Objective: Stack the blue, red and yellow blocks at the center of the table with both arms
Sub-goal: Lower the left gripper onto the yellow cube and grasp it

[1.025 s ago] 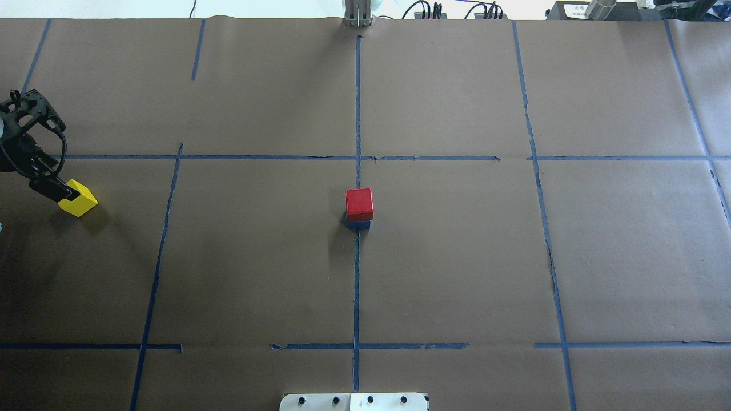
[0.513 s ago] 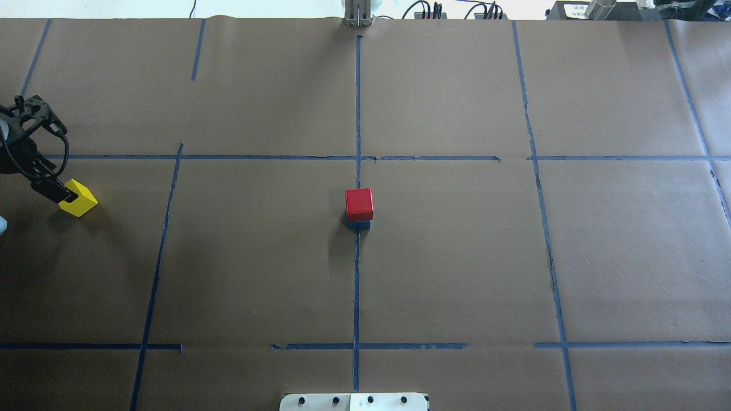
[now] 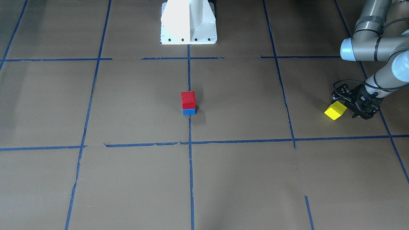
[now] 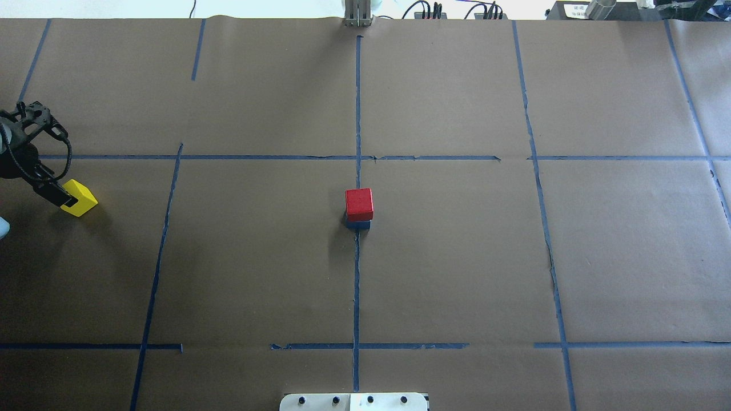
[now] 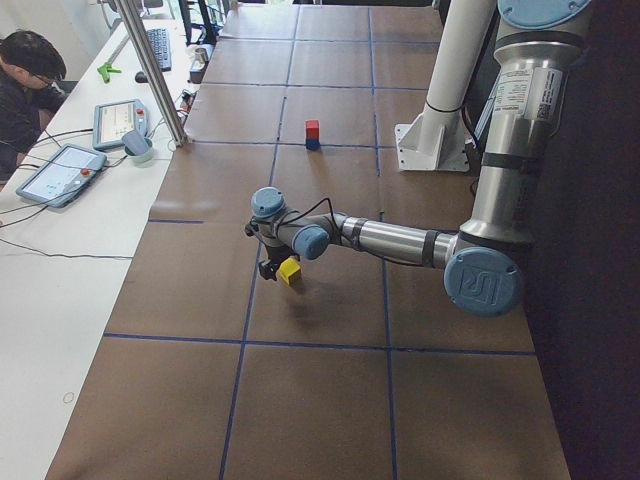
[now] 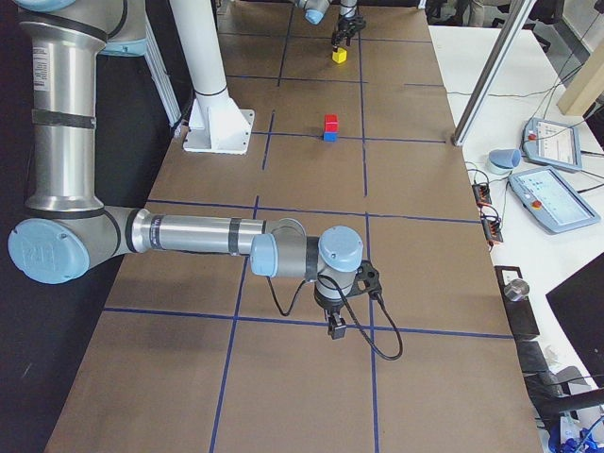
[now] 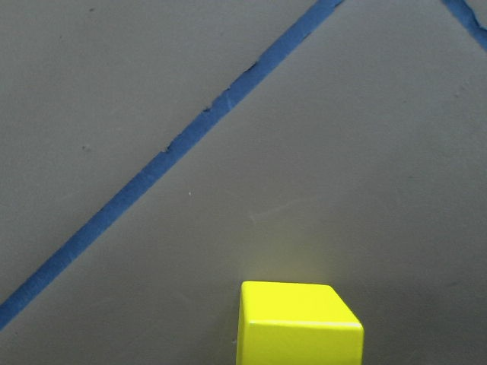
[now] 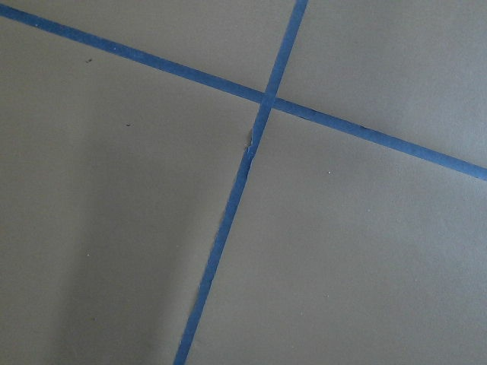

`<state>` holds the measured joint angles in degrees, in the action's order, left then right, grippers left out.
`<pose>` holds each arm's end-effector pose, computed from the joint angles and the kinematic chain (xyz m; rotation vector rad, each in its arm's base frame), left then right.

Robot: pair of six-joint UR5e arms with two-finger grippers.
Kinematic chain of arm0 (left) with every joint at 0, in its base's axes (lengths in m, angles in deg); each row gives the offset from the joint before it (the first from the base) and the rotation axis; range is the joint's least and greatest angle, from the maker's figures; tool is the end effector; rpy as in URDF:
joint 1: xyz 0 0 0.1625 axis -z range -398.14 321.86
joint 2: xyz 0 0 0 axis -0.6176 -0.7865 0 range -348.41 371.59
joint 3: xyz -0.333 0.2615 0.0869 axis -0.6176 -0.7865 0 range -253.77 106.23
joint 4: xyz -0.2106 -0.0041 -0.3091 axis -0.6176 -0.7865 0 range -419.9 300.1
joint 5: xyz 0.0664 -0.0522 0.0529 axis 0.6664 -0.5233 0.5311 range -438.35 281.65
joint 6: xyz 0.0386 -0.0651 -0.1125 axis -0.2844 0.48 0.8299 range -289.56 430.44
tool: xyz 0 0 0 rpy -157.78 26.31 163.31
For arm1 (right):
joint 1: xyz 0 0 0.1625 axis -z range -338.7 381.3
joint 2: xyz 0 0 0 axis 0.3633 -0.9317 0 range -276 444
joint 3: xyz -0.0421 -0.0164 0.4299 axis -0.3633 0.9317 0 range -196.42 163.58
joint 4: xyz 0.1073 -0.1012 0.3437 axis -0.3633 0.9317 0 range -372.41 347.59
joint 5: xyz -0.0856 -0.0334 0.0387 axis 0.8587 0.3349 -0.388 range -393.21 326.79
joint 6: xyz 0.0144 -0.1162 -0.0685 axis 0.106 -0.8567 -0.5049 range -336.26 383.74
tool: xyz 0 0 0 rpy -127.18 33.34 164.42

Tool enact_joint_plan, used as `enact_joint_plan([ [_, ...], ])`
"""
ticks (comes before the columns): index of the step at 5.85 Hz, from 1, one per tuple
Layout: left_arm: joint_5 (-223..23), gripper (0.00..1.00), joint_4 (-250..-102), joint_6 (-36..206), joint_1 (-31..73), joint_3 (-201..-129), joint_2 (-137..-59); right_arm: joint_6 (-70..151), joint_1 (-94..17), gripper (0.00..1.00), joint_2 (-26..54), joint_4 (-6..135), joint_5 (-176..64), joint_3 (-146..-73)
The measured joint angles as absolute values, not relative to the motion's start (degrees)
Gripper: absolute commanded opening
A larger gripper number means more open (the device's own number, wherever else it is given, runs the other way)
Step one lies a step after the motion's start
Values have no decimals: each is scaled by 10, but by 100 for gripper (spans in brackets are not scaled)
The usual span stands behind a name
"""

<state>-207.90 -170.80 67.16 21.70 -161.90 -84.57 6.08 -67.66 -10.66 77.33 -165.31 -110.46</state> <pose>0.2255 -0.4816 0.6182 0.2581 0.7745 0.7033 0.0348 -0.4141 0.6984 0.1008 -0.7309 -0.3091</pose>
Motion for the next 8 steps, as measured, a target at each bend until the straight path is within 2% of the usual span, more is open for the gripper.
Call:
enact_joint_plan([
  [3, -2079, 99, -1708, 689, 199, -1606, -853, 61, -677, 100, -107, 773, -1652, -1104],
  [5, -2079, 70, -1708, 689, 189, -1595, -856, 60, -677, 100, -107, 773, -1652, -1104],
  [7, -2079, 33, -1708, 690, 181, -1594, -856, 61, -677, 100, -107, 773, -1652, -1102],
  [8, -2079, 24, -1708, 691, 180, -1596, -856, 61, -677, 100, -107, 773, -1652, -1102],
])
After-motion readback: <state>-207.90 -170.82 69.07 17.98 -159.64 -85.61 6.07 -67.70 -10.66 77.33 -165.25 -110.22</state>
